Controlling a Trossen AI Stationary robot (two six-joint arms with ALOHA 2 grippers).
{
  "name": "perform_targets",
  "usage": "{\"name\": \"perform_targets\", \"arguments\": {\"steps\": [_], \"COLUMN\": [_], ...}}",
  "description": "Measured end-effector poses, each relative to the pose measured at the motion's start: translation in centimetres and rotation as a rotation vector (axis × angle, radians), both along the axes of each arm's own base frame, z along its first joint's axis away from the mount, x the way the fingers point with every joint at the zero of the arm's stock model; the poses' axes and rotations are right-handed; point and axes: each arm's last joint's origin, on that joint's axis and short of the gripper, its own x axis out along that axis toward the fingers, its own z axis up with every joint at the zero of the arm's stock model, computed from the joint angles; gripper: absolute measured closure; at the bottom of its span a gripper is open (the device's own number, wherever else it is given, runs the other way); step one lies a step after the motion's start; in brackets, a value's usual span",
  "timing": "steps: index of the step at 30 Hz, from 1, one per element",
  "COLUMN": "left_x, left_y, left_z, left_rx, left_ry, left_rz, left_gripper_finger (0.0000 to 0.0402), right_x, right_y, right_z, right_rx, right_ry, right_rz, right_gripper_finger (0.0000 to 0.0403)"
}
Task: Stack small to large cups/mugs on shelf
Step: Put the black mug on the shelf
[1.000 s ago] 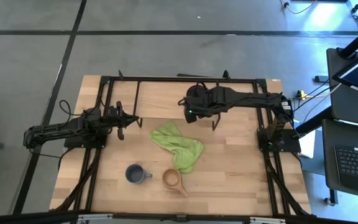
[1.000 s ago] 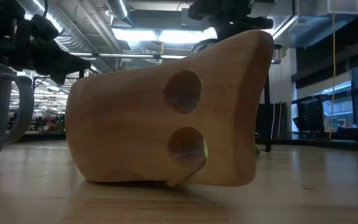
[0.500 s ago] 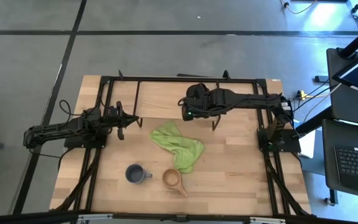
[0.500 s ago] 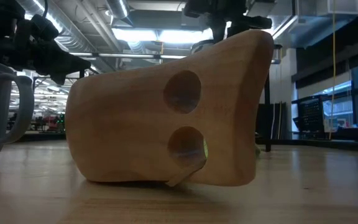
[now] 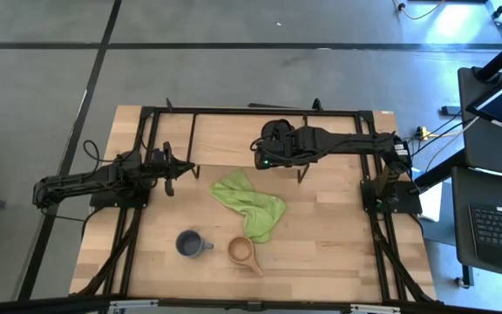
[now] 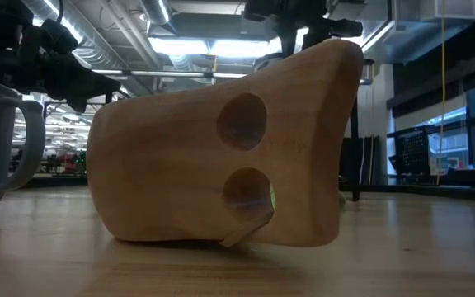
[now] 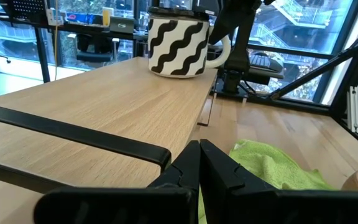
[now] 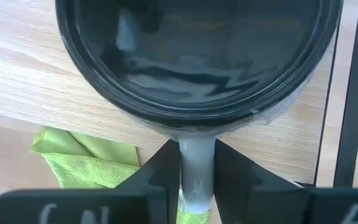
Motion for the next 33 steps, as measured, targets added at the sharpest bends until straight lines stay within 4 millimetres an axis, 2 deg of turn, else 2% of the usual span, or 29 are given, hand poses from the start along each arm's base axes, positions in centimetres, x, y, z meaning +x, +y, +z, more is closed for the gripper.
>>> {"name": "perform_targets", "arguments": {"steps": [4,13,18,27,33], "left_x": [0.0,0.0,0.0,0.0,0.0], "left_y": [0.0,0.0,0.0,0.0,0.0], "left_z": [0.0,0.0,0.0,0.0,0.0], "left_rx": [0.0,0.0,0.0,0.0,0.0], "left_ry": [0.0,0.0,0.0,0.0,0.0], "left_rz": [0.0,0.0,0.0,0.0,0.0], "left_gripper_finger": [0.0401,0.0401,0.0401,0.0401,0.0401], "right_x": [0.0,-0.2,0.0,0.2,0.1], "right_y": [-0.1,-1.2,-1.2,-0.4,0.2], "right_z": [0.0,0.0,0.1,0.1,0.7], "right_rx": [-0.015,-0.048,-0.044,-0.027,-0.03], "right_ry": [0.002,0.011,-0.011,-0.026,-0.027], "right_rz": [-0.011,-0.056,-0.04,-0.016,0.003], "right_gripper_finger": [0.0309,0.0323,0.0314,0.0276,0.027]}}
